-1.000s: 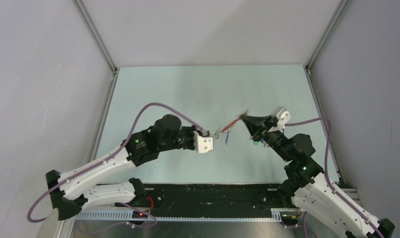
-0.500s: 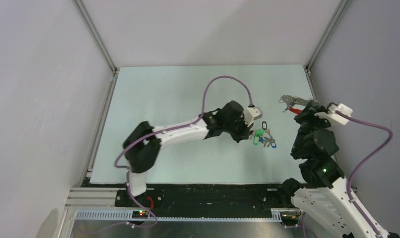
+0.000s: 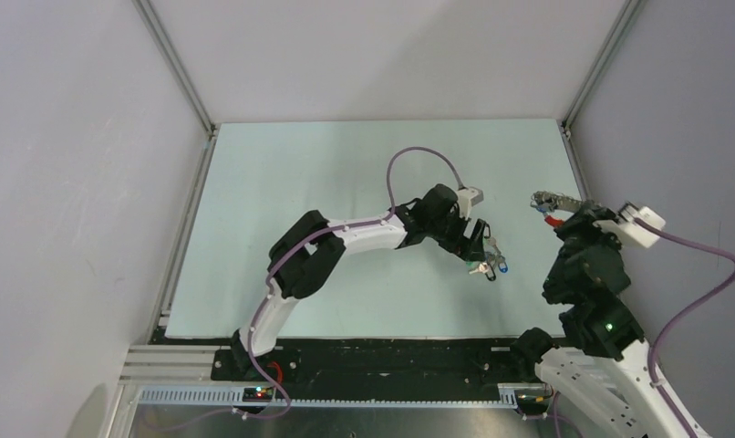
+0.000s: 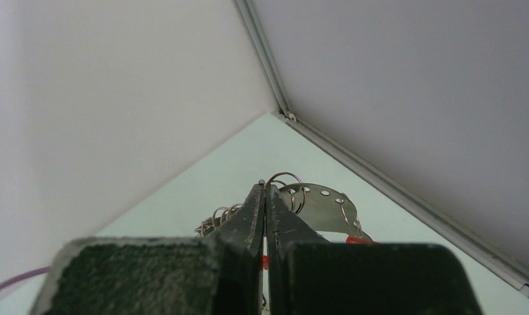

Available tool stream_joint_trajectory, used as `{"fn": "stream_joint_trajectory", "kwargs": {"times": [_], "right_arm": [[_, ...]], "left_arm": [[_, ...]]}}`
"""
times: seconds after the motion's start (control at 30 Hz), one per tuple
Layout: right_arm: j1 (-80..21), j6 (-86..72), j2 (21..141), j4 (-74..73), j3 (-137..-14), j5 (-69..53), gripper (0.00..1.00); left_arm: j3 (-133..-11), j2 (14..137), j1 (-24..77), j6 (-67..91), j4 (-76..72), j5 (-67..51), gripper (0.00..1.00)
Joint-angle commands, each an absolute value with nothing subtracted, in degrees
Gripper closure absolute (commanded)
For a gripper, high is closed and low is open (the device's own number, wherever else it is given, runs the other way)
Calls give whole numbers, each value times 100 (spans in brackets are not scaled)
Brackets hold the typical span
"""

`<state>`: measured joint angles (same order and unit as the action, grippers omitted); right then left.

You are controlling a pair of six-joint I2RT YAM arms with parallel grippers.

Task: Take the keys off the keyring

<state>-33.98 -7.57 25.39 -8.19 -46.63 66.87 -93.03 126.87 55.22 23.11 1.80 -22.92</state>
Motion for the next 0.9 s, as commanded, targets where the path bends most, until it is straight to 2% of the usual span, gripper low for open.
{"fn": "stream_joint_trajectory", "kwargs": {"times": [0.0, 0.1, 0.23, 0.4, 0.43, 0.47, 0.5, 0.57, 0.77, 0.87], "right_arm": [[-3143, -1175, 3352, -1087, -4843, 5968, 100], [-2376, -2008, 4107, -1314, -4869, 4484, 100], [-814, -3430, 4807, -1454, -4946, 2940, 100], [638, -4051, 5442, -1018, -4988, 2087, 100], [776, -4078, 5603, -1010, -4994, 1996, 94], [1027, -4091, 5662, -1059, -5004, 1912, 79], [1151, -4158, 5760, -1127, -5002, 1757, 26], [1435, -4117, 5795, -1266, -5004, 1461, 4], [1279, -3254, 4826, -1089, -5039, 1603, 1], [1180, -2593, 4184, -1076, -5346, 1511, 1]], "left_arm": [[-8919, 12002, 5354, 2381, -368, -1903, 2], [-8095, 10986, 5247, 2080, -401, -1527, 1], [-7103, 9686, 4991, 1875, -399, -1215, 0], [-6076, 8113, 4776, 1532, -109, -797, 0], [-5995, 7937, 4749, 1449, 107, -652, 0], [-5858, 7614, 4734, 1414, 198, -585, 0], [-5799, 7467, 4710, 1360, 366, -432, 0], [-5598, 7026, 4657, 1365, 501, -176, 0], [-5194, 5709, 4191, 2565, 1096, 1129, 0], [-5592, 5209, 3983, 2322, 1688, 1058, 0]]}}
